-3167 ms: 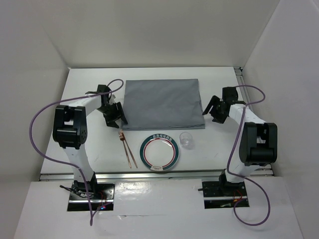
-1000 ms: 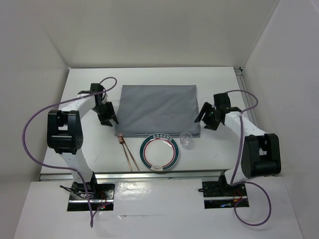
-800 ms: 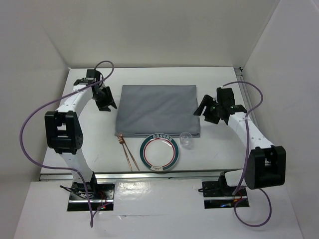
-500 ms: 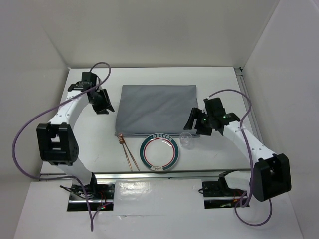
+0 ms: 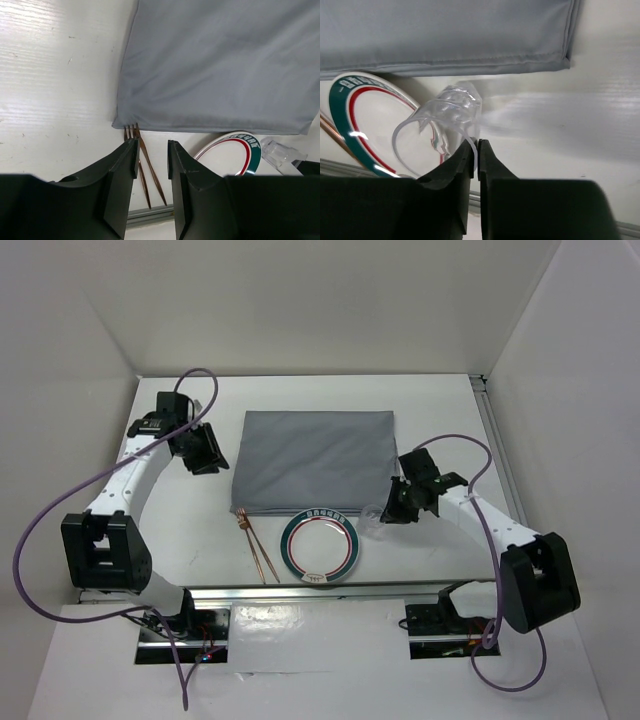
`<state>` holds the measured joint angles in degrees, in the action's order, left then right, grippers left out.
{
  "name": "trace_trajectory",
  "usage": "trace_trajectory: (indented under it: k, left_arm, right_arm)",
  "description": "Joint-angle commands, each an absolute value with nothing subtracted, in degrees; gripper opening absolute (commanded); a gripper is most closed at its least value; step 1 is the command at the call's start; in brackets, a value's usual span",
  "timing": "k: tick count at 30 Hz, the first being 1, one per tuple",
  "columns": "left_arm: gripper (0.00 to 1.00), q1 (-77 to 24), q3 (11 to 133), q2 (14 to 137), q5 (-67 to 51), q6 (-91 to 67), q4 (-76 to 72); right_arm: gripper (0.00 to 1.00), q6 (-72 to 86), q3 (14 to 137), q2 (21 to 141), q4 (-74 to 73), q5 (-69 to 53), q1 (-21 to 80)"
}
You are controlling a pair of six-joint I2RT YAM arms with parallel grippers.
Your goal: Set the dinner table for one person
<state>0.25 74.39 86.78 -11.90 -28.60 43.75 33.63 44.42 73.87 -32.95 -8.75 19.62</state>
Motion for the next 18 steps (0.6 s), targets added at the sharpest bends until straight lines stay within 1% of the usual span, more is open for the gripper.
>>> trace_trajectory:
  k: [1,2,3,6,10,12,13,16,17,18]
  left_arm:
    - [0.46,0.44,74.62,86.31,-13.45,-27.77,42.89]
    - [0.44,0.44,74.62,86.31,-13.97,-27.77,42.89]
    - [0.44,0.44,75.23,86.31,-13.97,-27.77,42.89]
    - [0.44,0.44,76.81,84.91,-15.20,-27.25,43.42]
    - [0.46,-0.09,78.22,81.83,-15.82,-27.25,43.95]
    - [0.46,-0.61,78.22,81.13,-16.34,-27.25,43.95]
    - [0.46,-0.62,78.22,81.12,-16.35,-27.25,43.95]
    - [0.47,-1.14,77.61,80.42,-15.65,-27.86,43.95]
    - [0.47,-1.14,77.61,79.81,-15.04,-28.56,44.55]
    - [0.48,-1.66,77.00,79.80,-15.03,-28.56,44.56]
  right_arm:
    - [0.10,34.37,46.40,73.92,-33.04,-3.97,20.39]
    - [0.04,34.37,47.71,73.39,-34.09,-2.82,20.39]
    - [0.00,33.76,51.20,73.39,-36.19,-0.03,20.39]
    - [0.00,30.08,57.72,73.39,-38.40,4.73,20.39]
    - [0.00,25.85,71.50,80.05,-38.15,5.80,17.59]
    - [0.00,24.70,76.96,86.64,-37.53,5.80,16.18]
    - [0.00,24.00,82.73,92.05,-37.53,5.80,14.95]
    - [0.00,23.99,92.43,100.87,-38.14,5.19,13.01]
    - [0.00,23.99,98.46,106.64,-39.01,5.19,12.22]
    - [0.00,23.99,101.57,109.48,-39.72,5.19,12.22]
